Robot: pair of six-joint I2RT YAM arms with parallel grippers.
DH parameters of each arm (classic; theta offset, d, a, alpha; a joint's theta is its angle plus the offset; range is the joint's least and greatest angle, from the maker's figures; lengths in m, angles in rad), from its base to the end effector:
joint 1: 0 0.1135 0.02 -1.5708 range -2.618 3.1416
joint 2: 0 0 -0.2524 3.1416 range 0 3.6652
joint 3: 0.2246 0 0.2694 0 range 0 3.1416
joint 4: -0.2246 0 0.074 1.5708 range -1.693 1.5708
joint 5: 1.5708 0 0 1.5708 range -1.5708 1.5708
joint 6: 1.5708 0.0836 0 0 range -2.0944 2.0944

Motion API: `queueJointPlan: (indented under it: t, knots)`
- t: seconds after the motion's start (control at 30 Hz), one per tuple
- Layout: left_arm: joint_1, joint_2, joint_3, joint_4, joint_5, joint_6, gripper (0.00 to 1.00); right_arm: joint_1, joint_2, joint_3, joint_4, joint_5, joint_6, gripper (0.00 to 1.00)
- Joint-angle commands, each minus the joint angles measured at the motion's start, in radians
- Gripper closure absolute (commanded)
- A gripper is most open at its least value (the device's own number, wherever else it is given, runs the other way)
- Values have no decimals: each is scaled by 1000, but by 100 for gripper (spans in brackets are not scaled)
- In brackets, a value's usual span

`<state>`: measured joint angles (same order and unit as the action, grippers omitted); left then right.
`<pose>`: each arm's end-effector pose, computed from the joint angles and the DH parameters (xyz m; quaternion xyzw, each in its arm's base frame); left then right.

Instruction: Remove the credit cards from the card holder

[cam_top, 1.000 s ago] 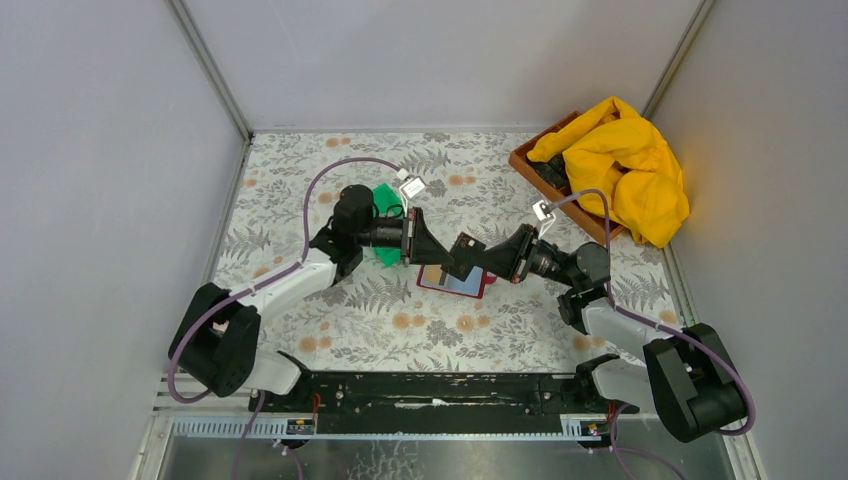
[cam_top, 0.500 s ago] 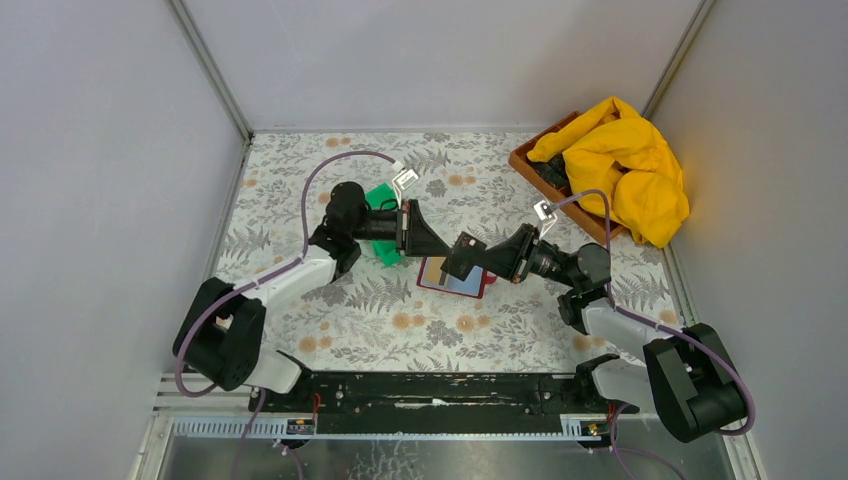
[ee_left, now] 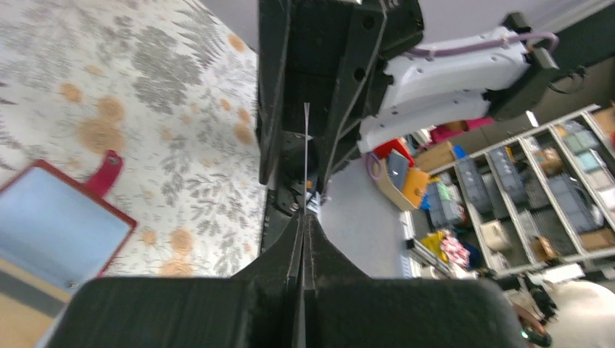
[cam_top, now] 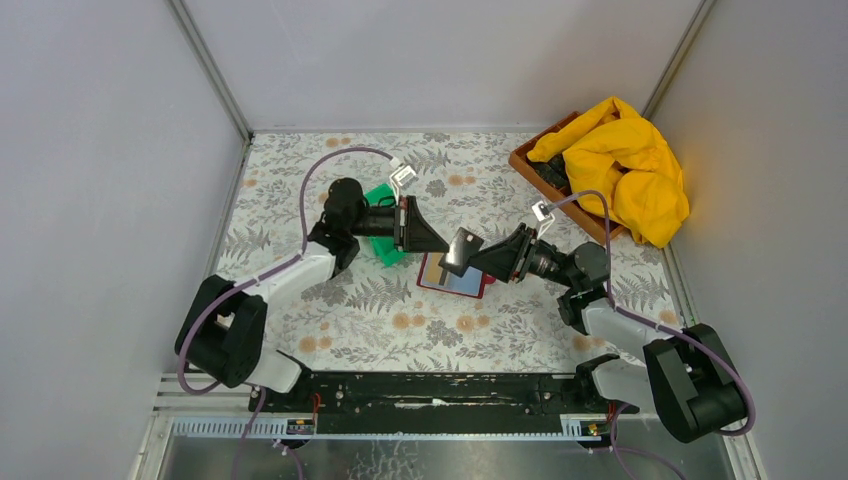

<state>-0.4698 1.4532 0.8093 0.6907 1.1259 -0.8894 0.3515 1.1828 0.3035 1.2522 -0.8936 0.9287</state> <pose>0.2746 -0.2241 0.2596 0.2560 0.6514 -0.6711 0.2443 0.2178 0.1493 0.2291 -0.1974 0.5890 0.6403 0.4519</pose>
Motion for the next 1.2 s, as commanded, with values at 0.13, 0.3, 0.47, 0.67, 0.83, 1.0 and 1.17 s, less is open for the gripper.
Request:
queueJointPlan:
  t: [0.13, 0.3, 0.47, 0.67, 0.83, 1.0, 1.17]
  knots:
    - [79, -51, 199, -748, -239, 477, 100, 4, -125, 26, -453, 234, -237, 55]
    - [122, -38, 298, -1009, -380, 568, 100, 3, -150, 26, -548, 289, -296, 55]
    - [147, 30, 422, -1244, -574, 676, 100, 4, -121, 23, -528, 277, -294, 55]
    - [228, 101, 511, -1305, -576, 741, 100, 4, -104, 18, -512, 269, -283, 56]
    - [297, 139, 518, -1282, -614, 707, 100, 4, -103, 12, -501, 258, -273, 56]
    - [306, 182, 485, -1189, -614, 641, 100, 4, -83, 10, -478, 247, -256, 56]
    - [304, 251, 508, -1177, -651, 638, 100, 4, -66, 10, -470, 241, -250, 55]
